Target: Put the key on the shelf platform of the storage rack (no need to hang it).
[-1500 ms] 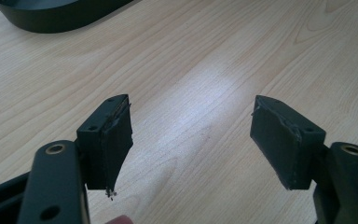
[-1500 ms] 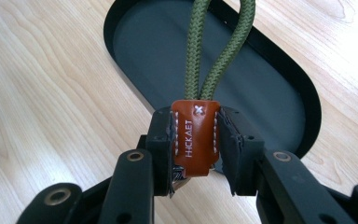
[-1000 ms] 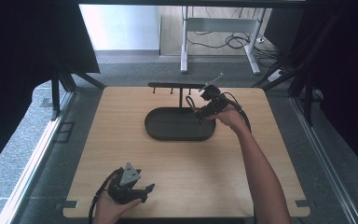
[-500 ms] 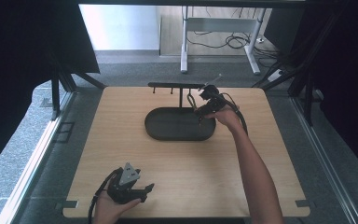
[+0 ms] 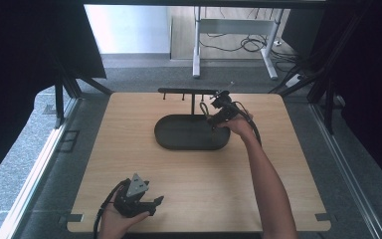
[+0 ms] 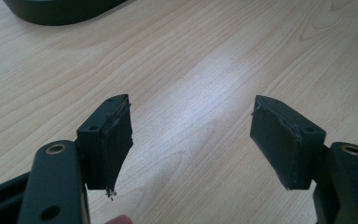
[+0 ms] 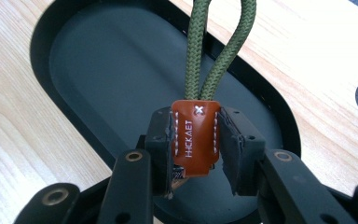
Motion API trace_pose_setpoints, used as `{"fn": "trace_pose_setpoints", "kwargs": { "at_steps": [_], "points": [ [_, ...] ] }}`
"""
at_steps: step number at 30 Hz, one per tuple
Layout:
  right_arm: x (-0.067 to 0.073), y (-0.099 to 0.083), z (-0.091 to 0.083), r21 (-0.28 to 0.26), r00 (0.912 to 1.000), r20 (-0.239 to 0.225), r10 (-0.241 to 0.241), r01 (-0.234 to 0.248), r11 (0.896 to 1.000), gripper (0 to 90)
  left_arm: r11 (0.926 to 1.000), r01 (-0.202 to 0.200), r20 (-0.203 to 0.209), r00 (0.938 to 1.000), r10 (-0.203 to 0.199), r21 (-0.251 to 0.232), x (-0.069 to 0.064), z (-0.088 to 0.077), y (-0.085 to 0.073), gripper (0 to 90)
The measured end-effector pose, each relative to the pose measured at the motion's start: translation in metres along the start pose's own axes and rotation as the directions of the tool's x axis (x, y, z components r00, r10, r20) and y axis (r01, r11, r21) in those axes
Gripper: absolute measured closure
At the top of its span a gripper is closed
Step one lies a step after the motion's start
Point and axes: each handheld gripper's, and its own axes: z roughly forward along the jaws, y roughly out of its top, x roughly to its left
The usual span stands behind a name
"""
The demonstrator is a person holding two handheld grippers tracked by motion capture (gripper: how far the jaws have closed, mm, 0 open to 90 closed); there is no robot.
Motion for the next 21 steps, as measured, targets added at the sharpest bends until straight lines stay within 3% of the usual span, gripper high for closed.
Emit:
{"fn": "trace_pose_setpoints", "kwargs": {
  "at_steps": [21],
  "points": [
    [-0.0021,-0.0093,0.0065,0.027,1.0000,-0.002,0.000,0.000,1.000,64.6,0.9999,-0.004,0.009,0.9999,0.004,0.014,-0.0027,0.0040,0.0001,29.9]
  ]
}}
